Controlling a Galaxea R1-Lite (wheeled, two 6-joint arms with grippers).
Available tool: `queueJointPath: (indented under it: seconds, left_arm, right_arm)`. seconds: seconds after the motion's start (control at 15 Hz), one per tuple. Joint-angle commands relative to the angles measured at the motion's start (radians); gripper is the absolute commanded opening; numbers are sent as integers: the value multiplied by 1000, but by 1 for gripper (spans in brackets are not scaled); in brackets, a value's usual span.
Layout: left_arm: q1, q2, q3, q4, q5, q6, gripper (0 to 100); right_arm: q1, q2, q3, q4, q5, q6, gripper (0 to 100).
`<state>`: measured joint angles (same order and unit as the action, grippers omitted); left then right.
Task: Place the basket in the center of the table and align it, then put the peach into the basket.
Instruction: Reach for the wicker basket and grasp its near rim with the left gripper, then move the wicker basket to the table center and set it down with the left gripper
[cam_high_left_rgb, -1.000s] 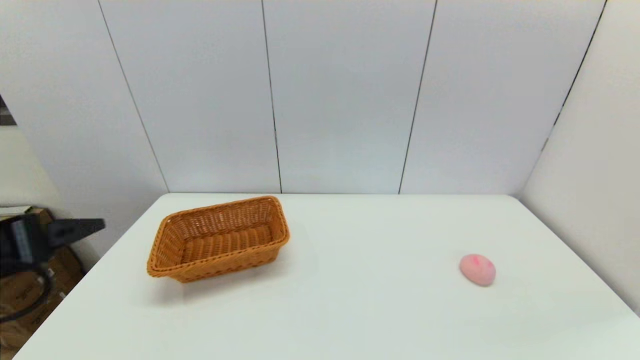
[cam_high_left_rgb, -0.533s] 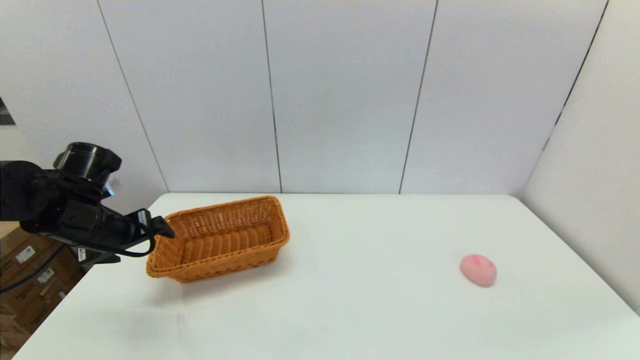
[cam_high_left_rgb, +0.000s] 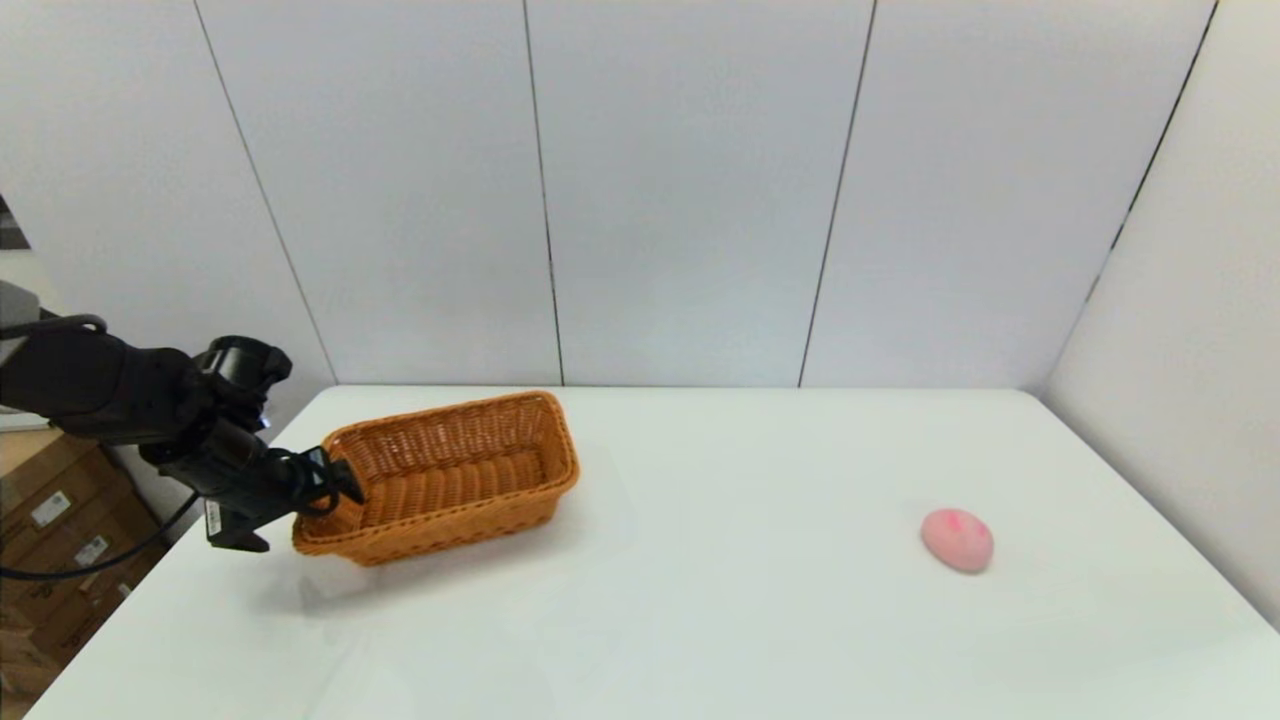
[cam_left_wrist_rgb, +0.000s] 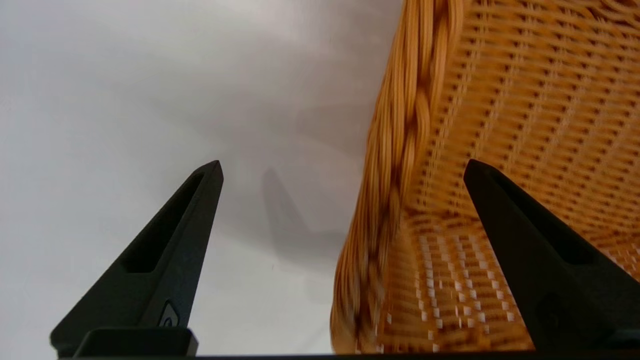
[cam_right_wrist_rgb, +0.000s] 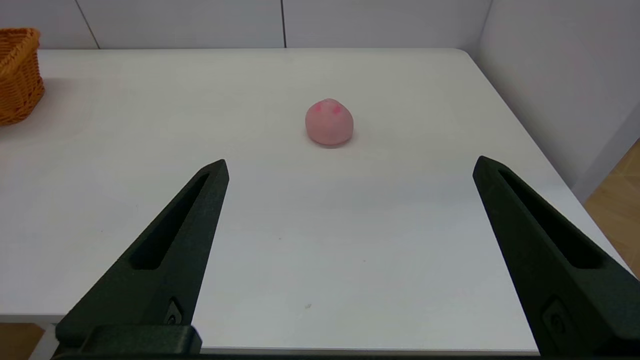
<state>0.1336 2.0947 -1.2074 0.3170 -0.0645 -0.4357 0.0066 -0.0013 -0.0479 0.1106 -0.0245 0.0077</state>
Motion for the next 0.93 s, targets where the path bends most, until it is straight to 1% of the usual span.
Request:
queueJointPath:
  seconds: [0.07, 0.27, 0.53, 0.67, 0.73, 0.87, 0.93]
  left_arm:
    - [1, 84, -60, 2, -1, -3, 0]
    - [1, 90, -63, -1, -5, -5, 0]
    - [3, 73, -72, 1, -67, -14, 0]
    - [6, 42, -78, 1, -152, -49, 0]
    - [6, 34, -78, 1, -181, -57, 0]
    - [4, 33, -78, 5, -209, -61, 0]
    - [4, 11, -78, 20, -256, -77, 0]
  right_arm:
    - [1, 0, 0, 0, 0, 0, 100]
    - [0, 0, 0, 1, 0, 0, 100]
    - [0, 0, 0, 1, 0, 0, 100]
    - [0, 0, 0, 1, 0, 0, 100]
    - [1, 0, 0, 1, 0, 0, 100]
    - [1, 0, 0, 1, 0, 0, 100]
    - [1, 0, 0, 3, 0, -2, 100]
